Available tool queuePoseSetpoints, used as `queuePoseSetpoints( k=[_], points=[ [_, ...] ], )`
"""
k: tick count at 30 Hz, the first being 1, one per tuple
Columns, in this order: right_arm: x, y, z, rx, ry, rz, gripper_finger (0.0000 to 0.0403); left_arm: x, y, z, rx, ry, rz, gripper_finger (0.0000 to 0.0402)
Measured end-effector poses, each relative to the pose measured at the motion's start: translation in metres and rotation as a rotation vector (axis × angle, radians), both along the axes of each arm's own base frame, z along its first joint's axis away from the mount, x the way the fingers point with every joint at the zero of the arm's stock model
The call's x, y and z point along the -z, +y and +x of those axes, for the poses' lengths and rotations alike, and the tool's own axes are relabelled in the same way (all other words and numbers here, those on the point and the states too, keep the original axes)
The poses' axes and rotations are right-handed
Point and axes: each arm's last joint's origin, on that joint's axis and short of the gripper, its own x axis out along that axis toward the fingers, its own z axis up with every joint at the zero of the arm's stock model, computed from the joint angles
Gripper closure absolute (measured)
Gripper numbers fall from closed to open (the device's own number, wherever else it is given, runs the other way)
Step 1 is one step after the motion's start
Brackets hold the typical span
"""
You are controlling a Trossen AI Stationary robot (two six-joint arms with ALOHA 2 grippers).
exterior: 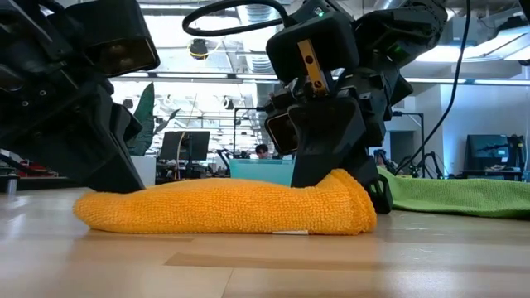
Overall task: Roll microfiber towels into tight, uniform cylinder then place into a basket
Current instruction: Roll the orange towel
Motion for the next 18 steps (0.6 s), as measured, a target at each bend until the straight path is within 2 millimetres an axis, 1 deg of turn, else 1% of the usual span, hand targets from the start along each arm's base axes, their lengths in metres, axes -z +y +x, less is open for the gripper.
queuePoseSetpoints(
  k=[6,9,13,18],
  points=[
    [0.000,0.000,0.000,-0.030,-0.024,-0.010,0.0247,0.001,0.000,0.000,-0.001,-0.001,0.002,0.0401],
    [-0.002,-0.003,0.001,-0.027,-0.028,-0.007,0.0222,0.001,0.000,0.000,-0.001,-0.001,0.002,0.0401],
    [-0.010,-0.005,-0.001,-0.047,-0.080,-0.057,0.0208,0.001,0.000,0.000,-0.002,-0.001,0.003,0.0401],
    [-0.028,-0.008,-0.005,-0.021,-0.107,-0.137,0.0214,0.001,0.000,0.000,-0.002,-0.005,-0.001,0.0401]
  ],
)
